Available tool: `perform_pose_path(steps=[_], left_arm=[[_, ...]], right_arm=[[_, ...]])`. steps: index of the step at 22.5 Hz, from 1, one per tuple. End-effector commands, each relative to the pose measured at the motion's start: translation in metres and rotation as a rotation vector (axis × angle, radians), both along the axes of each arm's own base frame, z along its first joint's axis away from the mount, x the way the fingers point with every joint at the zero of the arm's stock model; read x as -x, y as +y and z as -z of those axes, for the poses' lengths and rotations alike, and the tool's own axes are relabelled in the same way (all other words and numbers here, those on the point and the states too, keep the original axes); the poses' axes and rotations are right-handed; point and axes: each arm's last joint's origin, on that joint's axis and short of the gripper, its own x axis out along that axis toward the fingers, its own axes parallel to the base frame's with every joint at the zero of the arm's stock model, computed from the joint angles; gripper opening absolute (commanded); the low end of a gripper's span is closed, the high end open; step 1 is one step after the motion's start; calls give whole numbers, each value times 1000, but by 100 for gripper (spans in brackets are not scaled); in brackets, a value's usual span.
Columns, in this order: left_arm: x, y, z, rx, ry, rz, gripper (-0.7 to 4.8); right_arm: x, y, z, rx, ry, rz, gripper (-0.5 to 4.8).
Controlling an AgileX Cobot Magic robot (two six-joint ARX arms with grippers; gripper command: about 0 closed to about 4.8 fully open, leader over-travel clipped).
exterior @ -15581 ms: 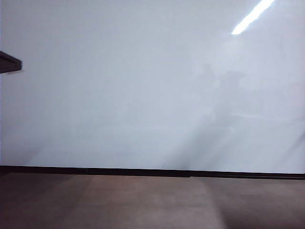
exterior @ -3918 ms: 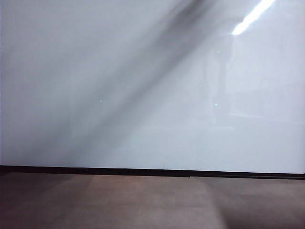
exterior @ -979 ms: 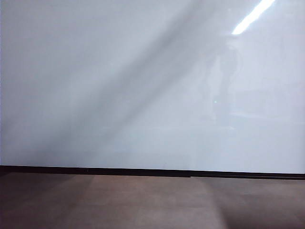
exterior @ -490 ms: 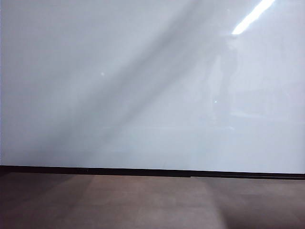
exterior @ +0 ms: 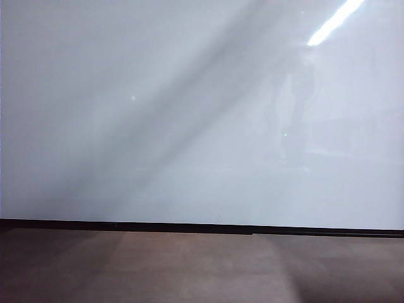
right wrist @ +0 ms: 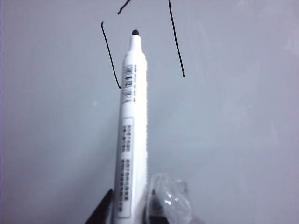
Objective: Reach to the right to find the marker pen, pick it up, and write the number 17 on the whiteboard.
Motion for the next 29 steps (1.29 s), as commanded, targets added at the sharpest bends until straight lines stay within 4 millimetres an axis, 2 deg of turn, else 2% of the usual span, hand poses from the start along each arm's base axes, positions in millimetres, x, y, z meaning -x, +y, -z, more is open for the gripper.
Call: perform_pose_path(steps=[1, 13, 16, 18, 20, 21, 22, 23, 24, 25, 26, 27, 28, 29], left_arm=[[0, 0, -2, -5, -15, 3, -5], [0, 0, -1, -4, -10, 3, -5], [0, 0, -1, -4, -10, 3, -5], [0, 0, -1, -4, -10, 3, -5], [0, 0, -1, -4, -9, 3, -5], [0, 0, -1, -4, -9, 1, -5], [0, 0, -1, -4, -10, 1, -5], [0, 0, -1, -5, -10, 7, -5], [0, 0, -1, -5, -9, 7, -5], [0, 0, -1, -5, -10, 5, -5], [0, 0, -1, -5, -9, 4, -5], [0, 0, -1, -5, -10, 6, -5], [0, 0, -1, -5, -9, 6, -5], [0, 0, -1, -5, -10, 6, -5]], right_arm=[[1, 0, -4, -12, -26, -3, -5], [1, 0, 1, 9, 21, -2, -5], [1, 0, 4, 176, 4, 22, -5], [2, -11, 11, 276, 62, 141, -5], [11, -31, 29, 249, 118, 197, -5], [21, -45, 49, 203, 133, 214, -5], [26, -51, 59, 186, 139, 231, -5], [39, -62, 84, 167, 146, 289, -5], [45, -67, 94, 163, 145, 322, -5], [55, -73, 117, 159, 137, 371, -5], [60, -75, 126, 157, 131, 375, -5], [67, -77, 147, 157, 120, 369, -5], [69, -77, 157, 157, 121, 375, -5], [72, -78, 177, 156, 128, 374, -5]])
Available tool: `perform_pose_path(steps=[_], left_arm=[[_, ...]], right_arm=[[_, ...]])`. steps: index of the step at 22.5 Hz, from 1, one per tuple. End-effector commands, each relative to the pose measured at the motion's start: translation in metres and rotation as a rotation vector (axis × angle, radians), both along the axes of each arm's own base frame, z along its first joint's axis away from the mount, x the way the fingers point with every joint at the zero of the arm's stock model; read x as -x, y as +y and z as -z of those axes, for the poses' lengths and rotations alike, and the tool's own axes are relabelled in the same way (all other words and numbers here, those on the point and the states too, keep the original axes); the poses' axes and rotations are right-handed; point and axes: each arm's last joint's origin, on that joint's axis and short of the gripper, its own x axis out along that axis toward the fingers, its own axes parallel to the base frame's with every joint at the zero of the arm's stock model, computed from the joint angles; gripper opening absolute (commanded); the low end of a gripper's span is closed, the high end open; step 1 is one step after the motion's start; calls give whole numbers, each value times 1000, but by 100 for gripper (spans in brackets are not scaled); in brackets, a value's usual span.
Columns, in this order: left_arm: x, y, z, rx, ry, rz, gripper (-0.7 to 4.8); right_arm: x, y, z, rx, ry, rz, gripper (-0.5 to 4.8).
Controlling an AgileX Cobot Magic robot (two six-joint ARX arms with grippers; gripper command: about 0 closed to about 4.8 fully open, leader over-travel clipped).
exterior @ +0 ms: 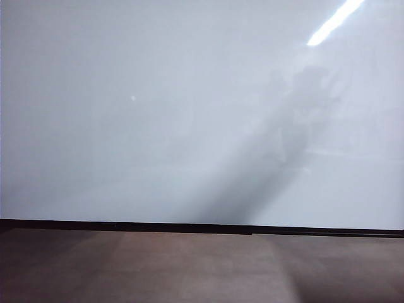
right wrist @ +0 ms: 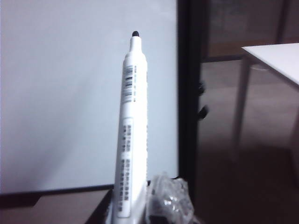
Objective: Reach to the right to find the marker pen, pick it up, and write the number 17 on the whiteboard.
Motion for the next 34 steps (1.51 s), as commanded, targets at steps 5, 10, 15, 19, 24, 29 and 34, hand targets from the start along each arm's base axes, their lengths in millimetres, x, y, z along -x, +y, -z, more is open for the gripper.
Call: perform_pose_path(steps=[5, 10, 15, 19, 24, 29, 34], left_arm=[[0, 0, -1, -5, -13, 4, -5], [0, 0, -1, -5, -12, 5, -5], [0, 0, -1, -5, -13, 5, -5], [0, 0, -1, -5, -13, 5, -5], [0, 0, -1, -5, -13, 4, -5], [0, 0, -1, -5, -13, 5, -5], [0, 0, -1, -5, -13, 5, -5]], right_arm=[[8, 1, 71, -67, -13, -58, -5], [8, 2, 75, -53, -10, -83, -5], [8, 3, 75, -43, -9, -109, -5], [8, 3, 75, -28, -9, -109, -5], [8, 3, 75, 11, -8, -109, -5], [8, 3, 75, 13, -8, -109, -5], [8, 3, 75, 12, -7, -109, -5]])
